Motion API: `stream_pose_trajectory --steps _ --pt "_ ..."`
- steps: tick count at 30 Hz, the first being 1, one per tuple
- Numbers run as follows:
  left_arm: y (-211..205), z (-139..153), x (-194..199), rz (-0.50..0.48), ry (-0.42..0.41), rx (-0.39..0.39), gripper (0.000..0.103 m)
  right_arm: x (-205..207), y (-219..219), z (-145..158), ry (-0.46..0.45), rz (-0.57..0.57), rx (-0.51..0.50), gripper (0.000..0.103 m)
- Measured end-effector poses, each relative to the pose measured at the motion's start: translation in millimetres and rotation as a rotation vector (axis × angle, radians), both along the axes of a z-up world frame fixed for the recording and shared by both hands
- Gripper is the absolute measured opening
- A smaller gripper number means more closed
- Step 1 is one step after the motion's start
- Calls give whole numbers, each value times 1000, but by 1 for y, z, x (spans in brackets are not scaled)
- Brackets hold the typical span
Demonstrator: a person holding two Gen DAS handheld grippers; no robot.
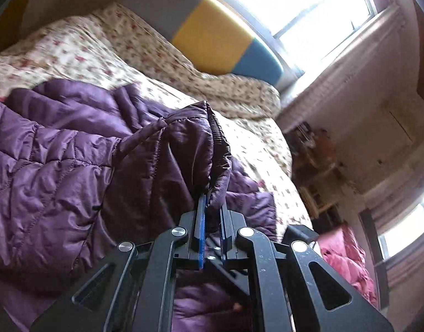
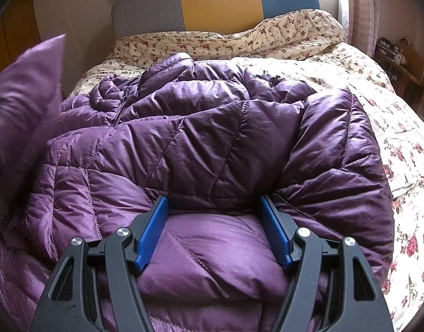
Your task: Fold large clothes
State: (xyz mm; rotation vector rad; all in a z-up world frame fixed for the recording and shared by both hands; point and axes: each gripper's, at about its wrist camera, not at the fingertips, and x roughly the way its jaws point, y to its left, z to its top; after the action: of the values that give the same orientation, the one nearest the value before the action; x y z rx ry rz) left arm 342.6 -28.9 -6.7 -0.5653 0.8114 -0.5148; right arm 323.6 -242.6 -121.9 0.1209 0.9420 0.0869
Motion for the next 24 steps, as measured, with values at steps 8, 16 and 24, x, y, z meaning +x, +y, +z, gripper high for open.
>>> stream_pose_trajectory --steps 8,16,24 --pt "-34 -12 14 -99 29 -21 9 0 -1 0 -4 -1 23 69" --pt "-6 -11 3 -60 30 -39 54 0 -2 0 -3 -1 19 69" --pt "50 -12 -21 89 6 146 54 0 -4 3 -1 -5 31 69"
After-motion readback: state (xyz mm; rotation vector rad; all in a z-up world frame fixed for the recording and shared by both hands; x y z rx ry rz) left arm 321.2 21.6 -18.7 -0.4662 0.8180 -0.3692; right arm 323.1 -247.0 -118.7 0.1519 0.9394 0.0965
